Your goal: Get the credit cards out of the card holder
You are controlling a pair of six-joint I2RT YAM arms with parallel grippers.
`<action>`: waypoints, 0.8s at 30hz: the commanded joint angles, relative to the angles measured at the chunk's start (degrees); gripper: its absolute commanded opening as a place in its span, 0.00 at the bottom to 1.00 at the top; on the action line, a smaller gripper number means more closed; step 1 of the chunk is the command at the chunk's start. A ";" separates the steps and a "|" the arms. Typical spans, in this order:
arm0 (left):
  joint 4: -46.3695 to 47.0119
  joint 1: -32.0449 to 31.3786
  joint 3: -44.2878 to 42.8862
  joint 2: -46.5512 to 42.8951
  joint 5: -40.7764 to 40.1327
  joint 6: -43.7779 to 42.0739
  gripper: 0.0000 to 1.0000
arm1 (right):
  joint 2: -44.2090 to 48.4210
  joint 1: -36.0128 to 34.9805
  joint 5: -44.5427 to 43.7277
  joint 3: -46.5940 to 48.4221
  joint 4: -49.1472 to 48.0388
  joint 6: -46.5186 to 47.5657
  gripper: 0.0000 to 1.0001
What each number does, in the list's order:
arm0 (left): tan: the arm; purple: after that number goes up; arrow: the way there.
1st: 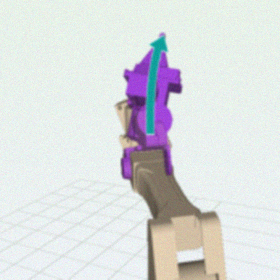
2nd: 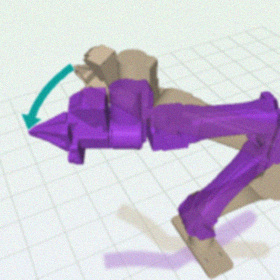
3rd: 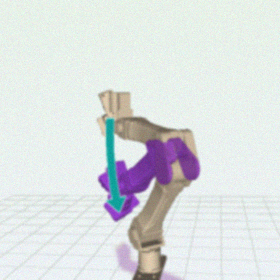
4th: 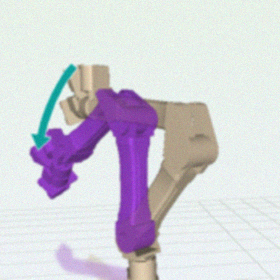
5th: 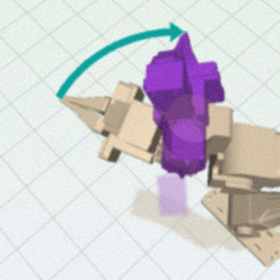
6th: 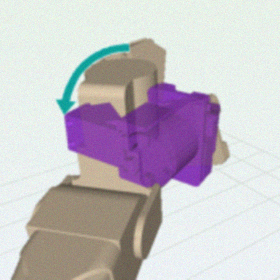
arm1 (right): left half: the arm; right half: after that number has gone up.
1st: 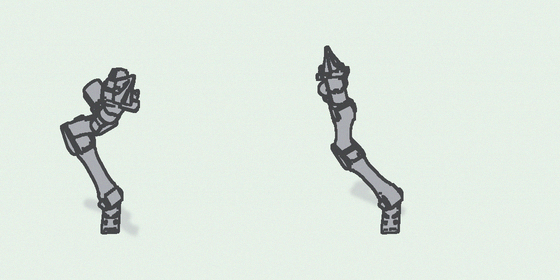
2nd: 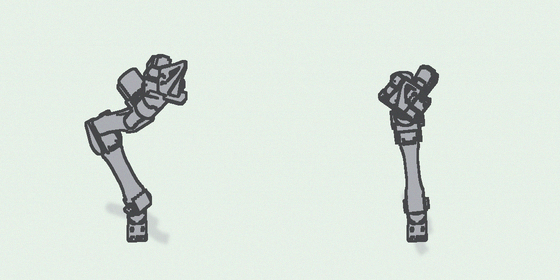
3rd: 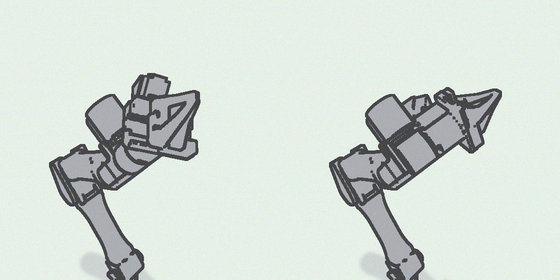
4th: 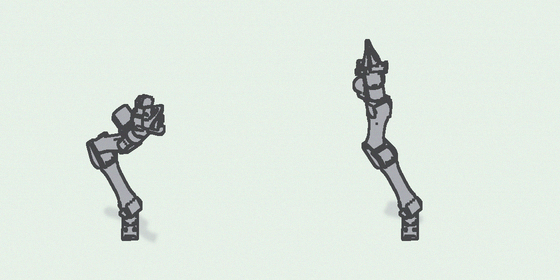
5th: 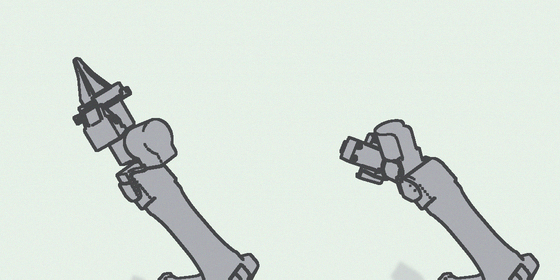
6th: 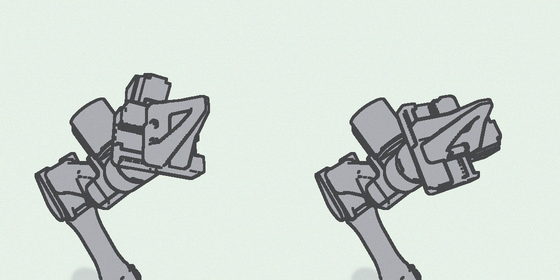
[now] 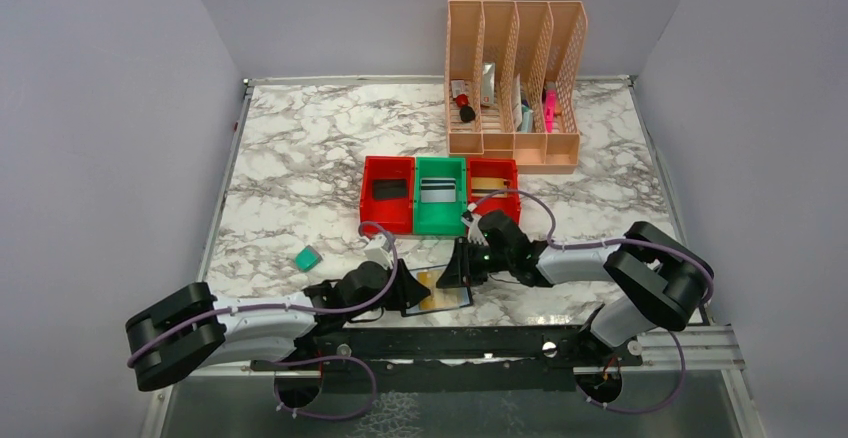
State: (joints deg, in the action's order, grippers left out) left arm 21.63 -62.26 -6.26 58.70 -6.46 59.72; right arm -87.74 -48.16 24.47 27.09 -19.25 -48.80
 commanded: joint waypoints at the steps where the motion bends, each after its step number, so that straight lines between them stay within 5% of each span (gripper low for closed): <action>1: 5.19 -0.27 1.07 1.96 3.25 2.10 0.41 | -2.95 -0.44 -2.05 -3.16 3.64 0.34 0.26; 11: 11.18 -0.32 5.07 5.60 -0.13 9.87 0.42 | -5.16 -0.44 -1.53 -4.68 0.88 -1.16 0.25; 17: 13.39 -0.32 3.59 7.53 2.61 7.13 0.42 | -5.41 -0.44 -1.36 -5.03 0.29 -1.39 0.25; 24: 14.58 -0.32 2.11 10.63 2.86 7.17 0.29 | -5.40 -0.44 -1.66 -5.12 0.40 -1.60 0.25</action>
State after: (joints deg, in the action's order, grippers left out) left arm 36.05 -61.95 -3.79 67.70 -7.27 66.65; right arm -89.49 -47.18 26.28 24.43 -26.09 -52.01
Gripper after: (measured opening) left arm 0.340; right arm 0.249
